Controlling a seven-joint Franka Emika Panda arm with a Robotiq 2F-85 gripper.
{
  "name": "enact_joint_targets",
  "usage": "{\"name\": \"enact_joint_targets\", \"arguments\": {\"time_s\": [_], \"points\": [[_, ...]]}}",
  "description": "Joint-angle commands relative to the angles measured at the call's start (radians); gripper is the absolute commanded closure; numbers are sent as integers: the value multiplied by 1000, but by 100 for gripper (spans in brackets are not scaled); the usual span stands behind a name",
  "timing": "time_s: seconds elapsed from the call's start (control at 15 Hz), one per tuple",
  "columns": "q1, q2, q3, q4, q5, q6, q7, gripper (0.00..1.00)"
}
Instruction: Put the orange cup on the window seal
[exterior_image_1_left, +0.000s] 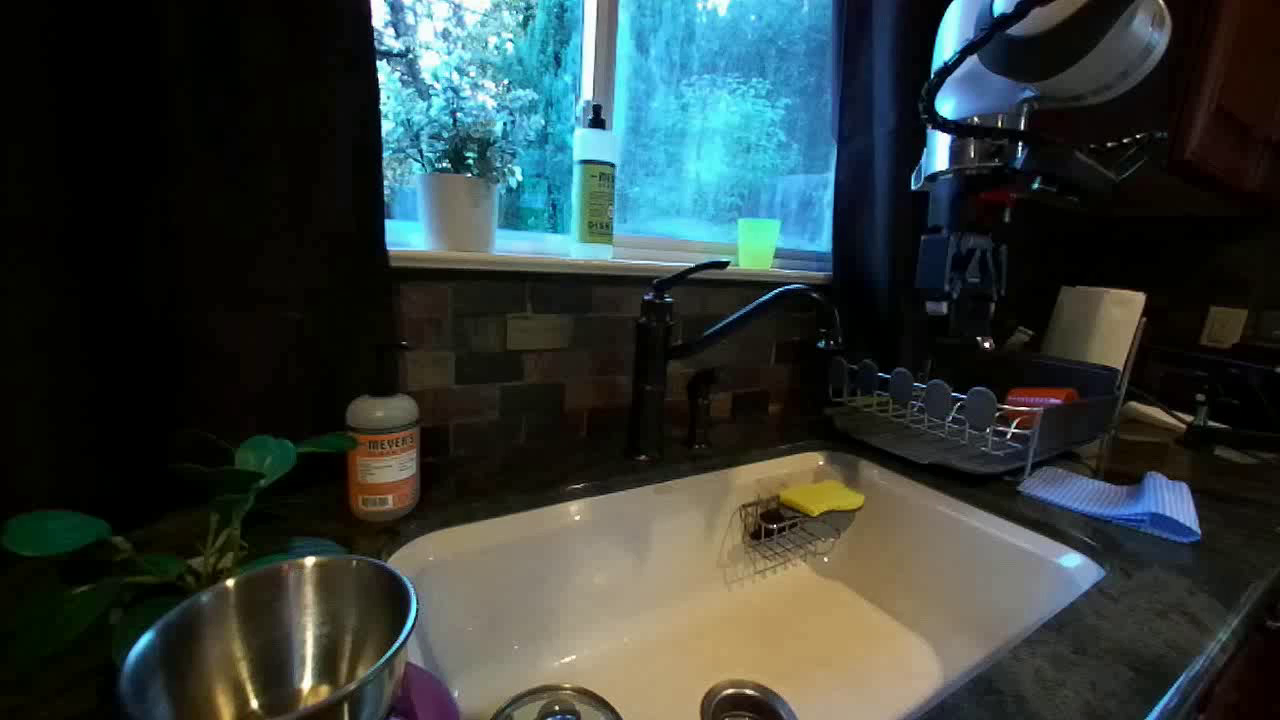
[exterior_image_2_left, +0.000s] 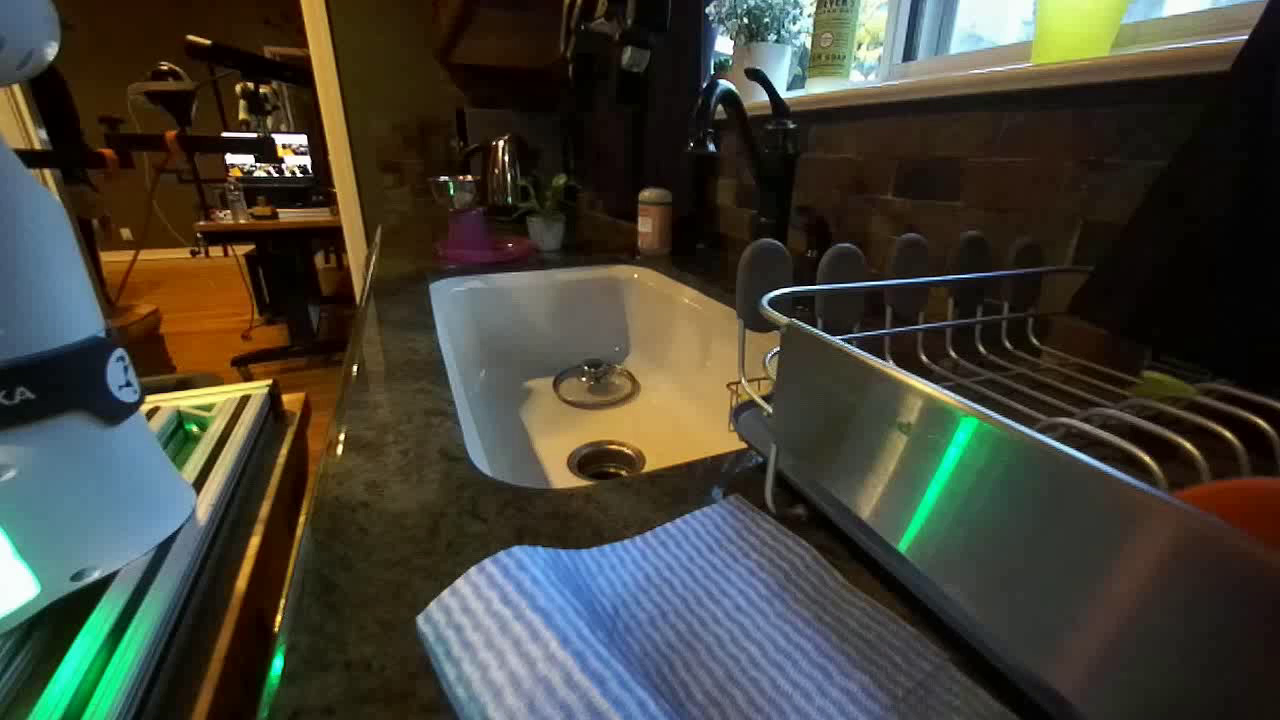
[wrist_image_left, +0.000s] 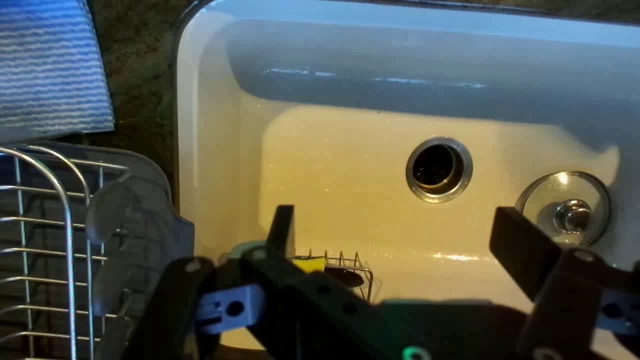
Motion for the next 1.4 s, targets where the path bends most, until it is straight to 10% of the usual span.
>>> {"name": "enact_joint_targets", "arguments": {"time_s": [0.0, 0.47, 1.0, 1.33], "points": [[3, 0, -3, 1, -1, -2, 1, 0], [-19, -18, -28, -9, -53, 16, -59, 0], [-176, -1, -274, 67, -235, 10, -350, 0], [-161, -22, -243, 41, -240, -1, -333, 0]]}}
